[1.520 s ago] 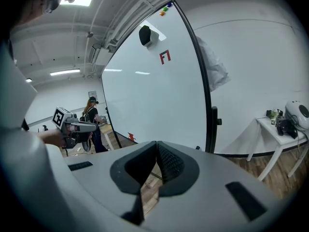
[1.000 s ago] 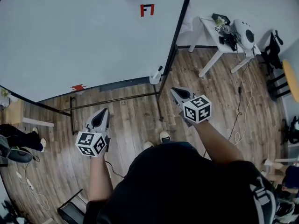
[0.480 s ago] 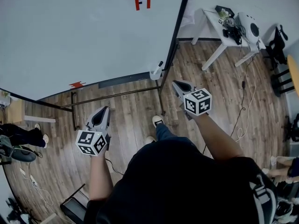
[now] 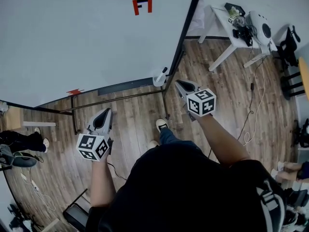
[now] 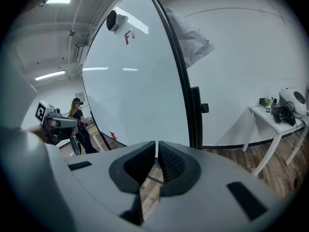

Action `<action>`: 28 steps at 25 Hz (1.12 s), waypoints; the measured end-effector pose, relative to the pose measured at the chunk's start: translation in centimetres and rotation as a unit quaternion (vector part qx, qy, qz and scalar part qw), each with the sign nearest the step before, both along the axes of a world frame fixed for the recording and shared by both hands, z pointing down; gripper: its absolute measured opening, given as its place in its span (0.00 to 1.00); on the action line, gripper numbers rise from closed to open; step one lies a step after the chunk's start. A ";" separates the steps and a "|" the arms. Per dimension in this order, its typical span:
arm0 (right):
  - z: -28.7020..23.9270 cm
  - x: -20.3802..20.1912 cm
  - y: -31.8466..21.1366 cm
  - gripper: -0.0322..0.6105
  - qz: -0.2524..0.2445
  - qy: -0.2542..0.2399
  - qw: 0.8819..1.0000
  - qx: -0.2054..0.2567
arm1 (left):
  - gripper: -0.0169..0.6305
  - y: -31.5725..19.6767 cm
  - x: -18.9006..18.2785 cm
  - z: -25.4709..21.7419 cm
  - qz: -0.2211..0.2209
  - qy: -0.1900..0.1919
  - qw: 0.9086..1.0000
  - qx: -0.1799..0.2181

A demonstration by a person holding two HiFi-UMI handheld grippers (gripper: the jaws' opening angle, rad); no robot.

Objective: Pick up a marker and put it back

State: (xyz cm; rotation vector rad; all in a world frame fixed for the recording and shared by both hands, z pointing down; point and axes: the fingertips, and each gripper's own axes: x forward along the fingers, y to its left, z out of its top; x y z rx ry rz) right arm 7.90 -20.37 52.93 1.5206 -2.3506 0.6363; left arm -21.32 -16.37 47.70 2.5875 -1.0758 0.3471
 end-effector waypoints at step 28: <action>9.1 1.0 -9.5 0.14 -0.021 -0.010 0.997 -0.076 | 0.05 -7.7 3.3 4.6 0.001 -0.018 0.998 -0.053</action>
